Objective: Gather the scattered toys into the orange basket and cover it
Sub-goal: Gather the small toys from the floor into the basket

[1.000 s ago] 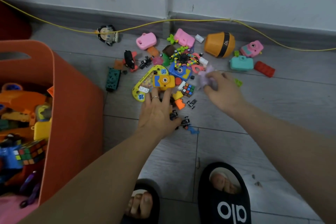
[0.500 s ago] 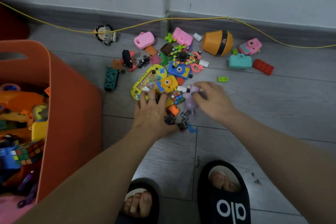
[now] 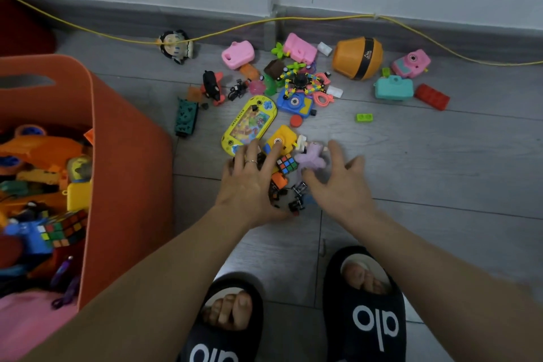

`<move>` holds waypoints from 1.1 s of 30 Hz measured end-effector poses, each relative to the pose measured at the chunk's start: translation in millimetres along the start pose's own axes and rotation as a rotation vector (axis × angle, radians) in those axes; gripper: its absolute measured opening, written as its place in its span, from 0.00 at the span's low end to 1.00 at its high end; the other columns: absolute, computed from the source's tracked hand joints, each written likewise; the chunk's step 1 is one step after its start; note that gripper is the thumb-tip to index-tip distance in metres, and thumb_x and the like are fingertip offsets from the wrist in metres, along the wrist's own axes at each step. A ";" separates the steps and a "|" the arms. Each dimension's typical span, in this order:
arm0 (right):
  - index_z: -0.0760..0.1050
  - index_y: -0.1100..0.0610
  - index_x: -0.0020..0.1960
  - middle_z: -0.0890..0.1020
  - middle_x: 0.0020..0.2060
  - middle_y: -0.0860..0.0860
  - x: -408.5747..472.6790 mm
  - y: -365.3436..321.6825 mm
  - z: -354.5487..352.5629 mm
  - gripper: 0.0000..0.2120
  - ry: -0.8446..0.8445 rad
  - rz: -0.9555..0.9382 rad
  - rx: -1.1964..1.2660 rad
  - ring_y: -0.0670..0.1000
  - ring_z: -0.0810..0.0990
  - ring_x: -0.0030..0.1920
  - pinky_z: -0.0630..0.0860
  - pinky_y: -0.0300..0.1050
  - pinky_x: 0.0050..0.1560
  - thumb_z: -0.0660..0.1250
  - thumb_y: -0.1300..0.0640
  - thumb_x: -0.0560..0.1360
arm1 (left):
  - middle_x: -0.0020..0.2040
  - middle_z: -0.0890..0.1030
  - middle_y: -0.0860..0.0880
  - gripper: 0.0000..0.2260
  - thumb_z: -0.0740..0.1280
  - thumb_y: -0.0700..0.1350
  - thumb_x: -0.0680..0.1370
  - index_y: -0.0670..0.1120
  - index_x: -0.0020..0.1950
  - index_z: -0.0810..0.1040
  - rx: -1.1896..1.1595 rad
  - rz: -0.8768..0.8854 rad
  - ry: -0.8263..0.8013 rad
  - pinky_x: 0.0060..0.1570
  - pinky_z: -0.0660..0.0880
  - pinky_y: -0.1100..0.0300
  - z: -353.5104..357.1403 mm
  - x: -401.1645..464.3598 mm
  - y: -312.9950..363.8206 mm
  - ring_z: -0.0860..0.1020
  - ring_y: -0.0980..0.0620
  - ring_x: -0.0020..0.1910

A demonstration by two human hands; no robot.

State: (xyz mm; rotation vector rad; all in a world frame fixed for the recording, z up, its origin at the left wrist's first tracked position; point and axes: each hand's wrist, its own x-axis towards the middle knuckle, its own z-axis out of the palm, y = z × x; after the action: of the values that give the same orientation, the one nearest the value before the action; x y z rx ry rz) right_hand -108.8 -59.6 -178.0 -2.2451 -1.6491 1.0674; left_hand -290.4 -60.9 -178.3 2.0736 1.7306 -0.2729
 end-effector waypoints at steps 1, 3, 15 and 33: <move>0.50 0.45 0.77 0.60 0.64 0.60 -0.9 -3.3 -0.1 0.40 -0.016 0.014 0.027 0.63 0.74 0.59 0.73 0.49 0.56 0.67 0.40 0.73 | 0.77 0.49 0.44 0.59 0.72 0.72 0.59 0.57 0.79 0.41 0.026 0.008 0.017 0.71 0.60 0.41 2.0 -2.8 -1.3 0.51 0.40 0.75; 0.45 0.46 0.78 0.56 0.67 0.60 -2.5 -9.8 0.4 0.45 -0.055 0.067 0.082 0.63 0.72 0.61 0.74 0.49 0.58 0.70 0.44 0.71 | 0.75 0.52 0.43 0.57 0.74 0.69 0.61 0.56 0.79 0.42 0.062 0.003 0.016 0.67 0.66 0.45 3.2 -9.5 -6.0 0.56 0.41 0.72; 0.44 0.41 0.77 0.56 0.66 0.58 -7.3 -19.5 10.6 0.50 -0.091 -0.156 -0.184 0.63 0.72 0.58 0.78 0.54 0.52 0.75 0.47 0.67 | 0.60 0.66 0.47 0.40 0.74 0.62 0.63 0.45 0.66 0.63 0.011 -0.090 0.177 0.44 0.75 0.53 12.5 -29.8 -22.0 0.69 0.46 0.56; 0.60 0.42 0.72 0.46 0.77 0.62 -16.1 -41.2 20.2 0.35 -0.096 -0.559 -0.599 0.61 0.71 0.62 0.75 0.50 0.51 0.73 0.45 0.70 | 0.66 0.60 0.44 0.38 0.77 0.59 0.66 0.46 0.65 0.60 0.037 -0.242 -0.013 0.45 0.76 0.53 14.0 -29.5 -16.0 0.70 0.43 0.62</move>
State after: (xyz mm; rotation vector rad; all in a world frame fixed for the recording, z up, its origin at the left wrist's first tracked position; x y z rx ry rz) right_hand -155.4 -63.7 -164.5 -1.7961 -2.6933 0.5932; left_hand -310.3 -91.1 -181.8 1.8814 1.9839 -0.3916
